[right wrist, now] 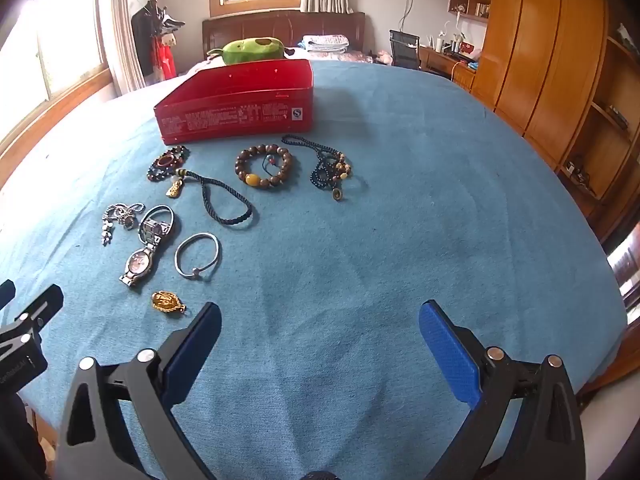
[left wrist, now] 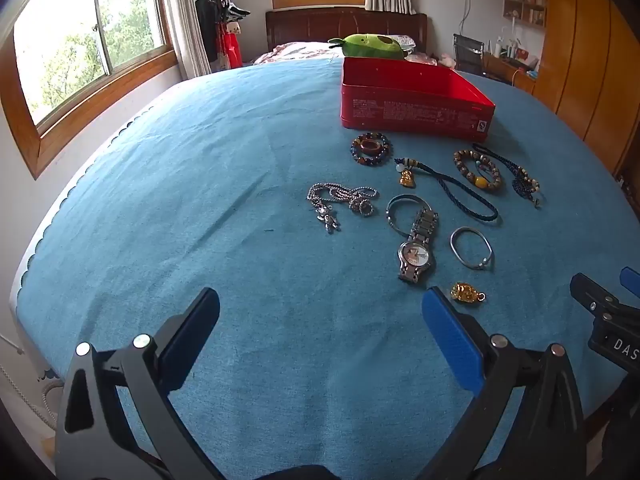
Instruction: Organize jewelry
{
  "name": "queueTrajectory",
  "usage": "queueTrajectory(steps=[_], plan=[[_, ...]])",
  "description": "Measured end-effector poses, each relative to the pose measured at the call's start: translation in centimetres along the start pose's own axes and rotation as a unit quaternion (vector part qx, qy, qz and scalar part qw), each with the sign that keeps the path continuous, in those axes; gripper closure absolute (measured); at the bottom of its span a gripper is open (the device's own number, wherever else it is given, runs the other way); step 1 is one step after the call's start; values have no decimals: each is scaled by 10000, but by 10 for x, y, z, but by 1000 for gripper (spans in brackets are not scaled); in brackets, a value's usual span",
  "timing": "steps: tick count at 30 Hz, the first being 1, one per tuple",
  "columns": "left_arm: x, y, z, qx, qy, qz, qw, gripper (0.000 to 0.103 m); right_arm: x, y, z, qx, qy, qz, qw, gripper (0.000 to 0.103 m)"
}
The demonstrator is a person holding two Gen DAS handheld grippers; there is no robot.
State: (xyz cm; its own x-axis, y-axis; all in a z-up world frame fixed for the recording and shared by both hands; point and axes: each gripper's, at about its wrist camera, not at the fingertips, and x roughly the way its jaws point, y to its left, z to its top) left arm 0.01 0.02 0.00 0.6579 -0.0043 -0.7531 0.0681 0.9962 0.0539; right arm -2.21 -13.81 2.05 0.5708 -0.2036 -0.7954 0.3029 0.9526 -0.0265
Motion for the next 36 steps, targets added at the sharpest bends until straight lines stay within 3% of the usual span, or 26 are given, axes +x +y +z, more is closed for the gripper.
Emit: queueTrajectory(steps=[36], plan=[[0,-1,0,-6,-10,7,10000,3,0,2,1,-13,-15,-3,10000,4]])
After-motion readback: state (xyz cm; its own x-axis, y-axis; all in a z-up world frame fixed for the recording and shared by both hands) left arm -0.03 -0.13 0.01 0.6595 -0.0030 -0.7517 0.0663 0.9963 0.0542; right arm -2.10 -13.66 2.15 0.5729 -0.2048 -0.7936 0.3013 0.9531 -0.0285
